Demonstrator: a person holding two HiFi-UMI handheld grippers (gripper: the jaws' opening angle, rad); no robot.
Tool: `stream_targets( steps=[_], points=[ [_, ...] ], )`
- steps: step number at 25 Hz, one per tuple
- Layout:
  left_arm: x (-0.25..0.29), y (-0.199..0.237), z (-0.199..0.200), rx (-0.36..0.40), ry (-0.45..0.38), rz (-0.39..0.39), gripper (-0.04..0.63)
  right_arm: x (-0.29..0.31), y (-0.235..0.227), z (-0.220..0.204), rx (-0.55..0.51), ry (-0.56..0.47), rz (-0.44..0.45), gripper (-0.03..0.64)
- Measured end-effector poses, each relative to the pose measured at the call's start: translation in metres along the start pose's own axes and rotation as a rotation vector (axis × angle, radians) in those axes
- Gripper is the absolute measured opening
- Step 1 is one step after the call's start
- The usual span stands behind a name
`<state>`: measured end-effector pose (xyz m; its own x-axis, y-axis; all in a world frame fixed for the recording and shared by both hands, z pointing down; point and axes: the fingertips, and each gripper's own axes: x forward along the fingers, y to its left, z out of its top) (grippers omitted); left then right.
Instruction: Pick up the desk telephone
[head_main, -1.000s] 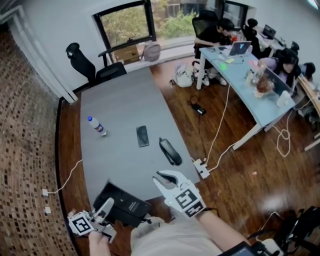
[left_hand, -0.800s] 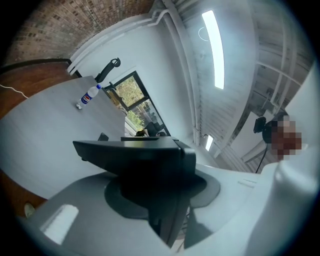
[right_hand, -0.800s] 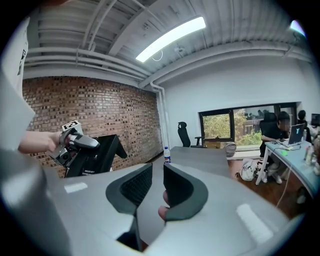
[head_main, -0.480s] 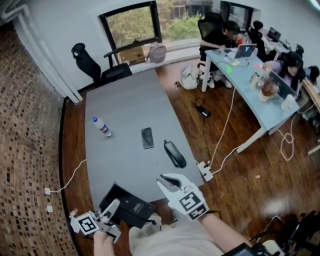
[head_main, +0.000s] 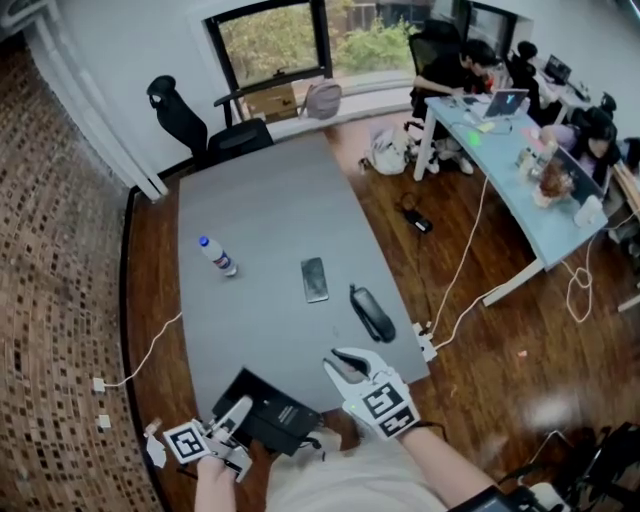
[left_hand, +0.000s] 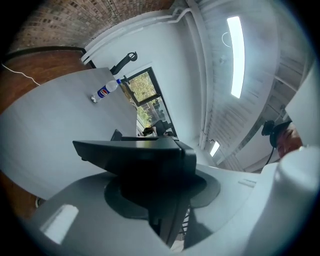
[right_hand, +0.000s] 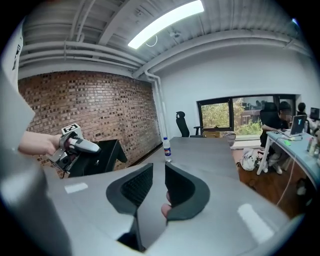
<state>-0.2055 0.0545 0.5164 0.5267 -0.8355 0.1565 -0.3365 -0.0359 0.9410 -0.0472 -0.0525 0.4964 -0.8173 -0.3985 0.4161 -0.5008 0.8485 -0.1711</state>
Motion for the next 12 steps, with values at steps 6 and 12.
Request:
stream_targets(
  steps=[6, 12],
  points=[
    [0.014, 0.043, 0.044, 0.000, 0.080, 0.009, 0.169, 0.055, -0.003, 0.008, 0.088, -0.007, -0.022, 0.057],
    [0.020, 0.107, 0.075, 0.000, 0.157, 0.066, 0.169, 0.106, -0.012, 0.015, 0.100, -0.011, -0.074, 0.042]
  ],
)
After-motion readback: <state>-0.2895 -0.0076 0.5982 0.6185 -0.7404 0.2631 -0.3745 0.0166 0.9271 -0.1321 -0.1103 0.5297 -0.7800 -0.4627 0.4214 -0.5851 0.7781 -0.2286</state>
